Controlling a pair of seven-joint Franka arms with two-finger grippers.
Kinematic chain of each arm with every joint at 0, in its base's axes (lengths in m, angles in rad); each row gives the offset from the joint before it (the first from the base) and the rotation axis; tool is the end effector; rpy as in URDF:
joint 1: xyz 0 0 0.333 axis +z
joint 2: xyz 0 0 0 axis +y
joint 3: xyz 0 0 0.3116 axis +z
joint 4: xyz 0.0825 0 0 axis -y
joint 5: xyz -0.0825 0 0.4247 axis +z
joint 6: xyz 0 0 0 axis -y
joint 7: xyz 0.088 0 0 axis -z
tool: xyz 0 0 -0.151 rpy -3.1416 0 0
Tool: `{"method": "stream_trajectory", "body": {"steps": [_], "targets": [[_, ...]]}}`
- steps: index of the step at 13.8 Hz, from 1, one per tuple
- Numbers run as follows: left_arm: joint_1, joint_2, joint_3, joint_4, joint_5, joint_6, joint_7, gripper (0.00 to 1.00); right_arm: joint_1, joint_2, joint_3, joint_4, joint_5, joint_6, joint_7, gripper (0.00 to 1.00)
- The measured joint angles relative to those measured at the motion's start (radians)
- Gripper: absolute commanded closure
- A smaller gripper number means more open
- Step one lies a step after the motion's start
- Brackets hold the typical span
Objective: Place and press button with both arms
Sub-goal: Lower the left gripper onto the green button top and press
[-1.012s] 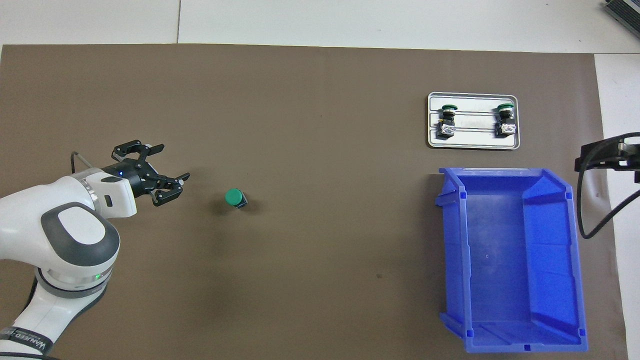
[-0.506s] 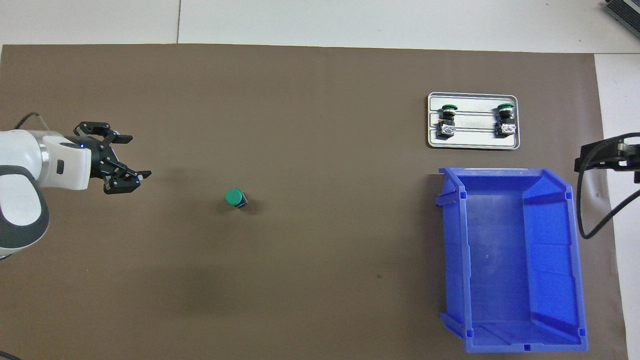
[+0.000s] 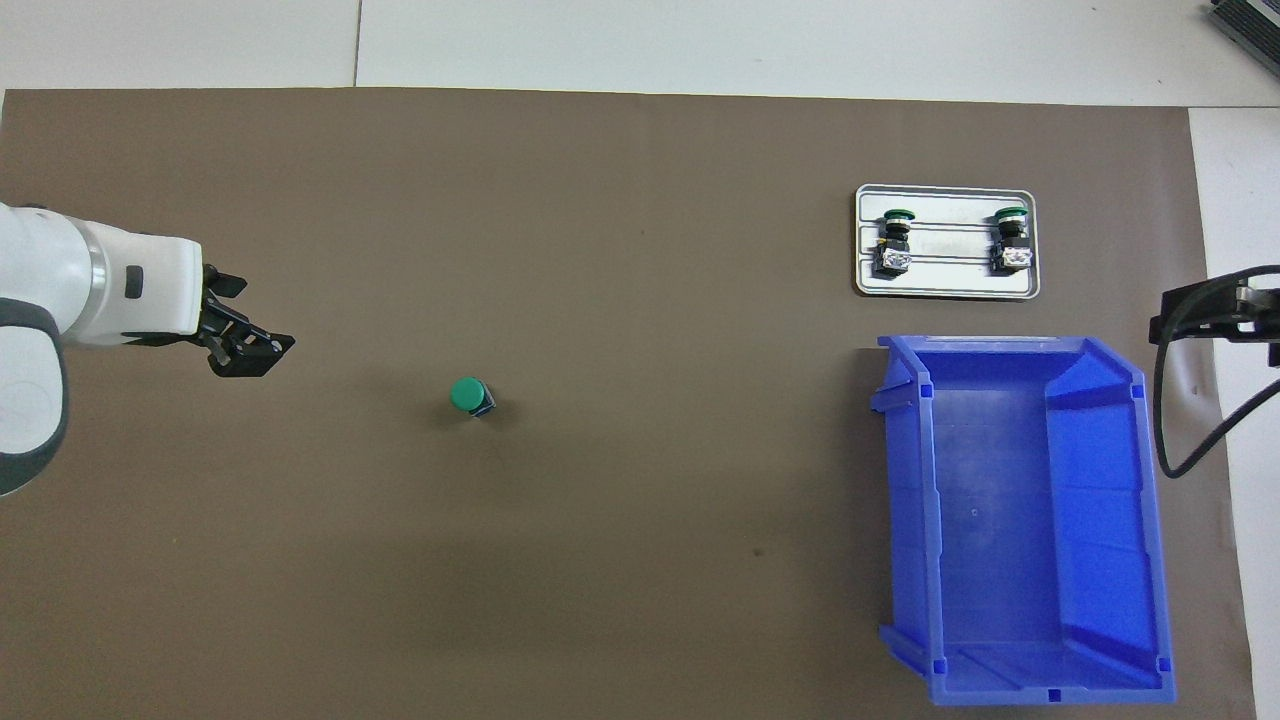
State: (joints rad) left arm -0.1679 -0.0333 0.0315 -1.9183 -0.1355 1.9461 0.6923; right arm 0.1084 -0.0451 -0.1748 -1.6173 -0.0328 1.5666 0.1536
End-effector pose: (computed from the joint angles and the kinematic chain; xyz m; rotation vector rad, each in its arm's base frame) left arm 0.5913 -0.0958 0.4500 2.8021 -1.1564 0.1426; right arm 0.5788 -0.0453 0.5781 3.0976 -0.3419 -0.0081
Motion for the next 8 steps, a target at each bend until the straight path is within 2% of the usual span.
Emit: {"method": "stream_trajectory", "body": {"steps": [3,8], "targets": [[-0.084,-0.019,-0.009,0.000,0.044,-0.052,-0.284,1.00,0.000,0.000,0.000,0.000,0.000,0.000,0.000,0.00],[-0.215,-0.013,-0.016,-0.030,0.093,-0.044,-0.532,1.00,0.000,0.000,0.000,0.000,0.000,0.000,0.000,0.00]]}}
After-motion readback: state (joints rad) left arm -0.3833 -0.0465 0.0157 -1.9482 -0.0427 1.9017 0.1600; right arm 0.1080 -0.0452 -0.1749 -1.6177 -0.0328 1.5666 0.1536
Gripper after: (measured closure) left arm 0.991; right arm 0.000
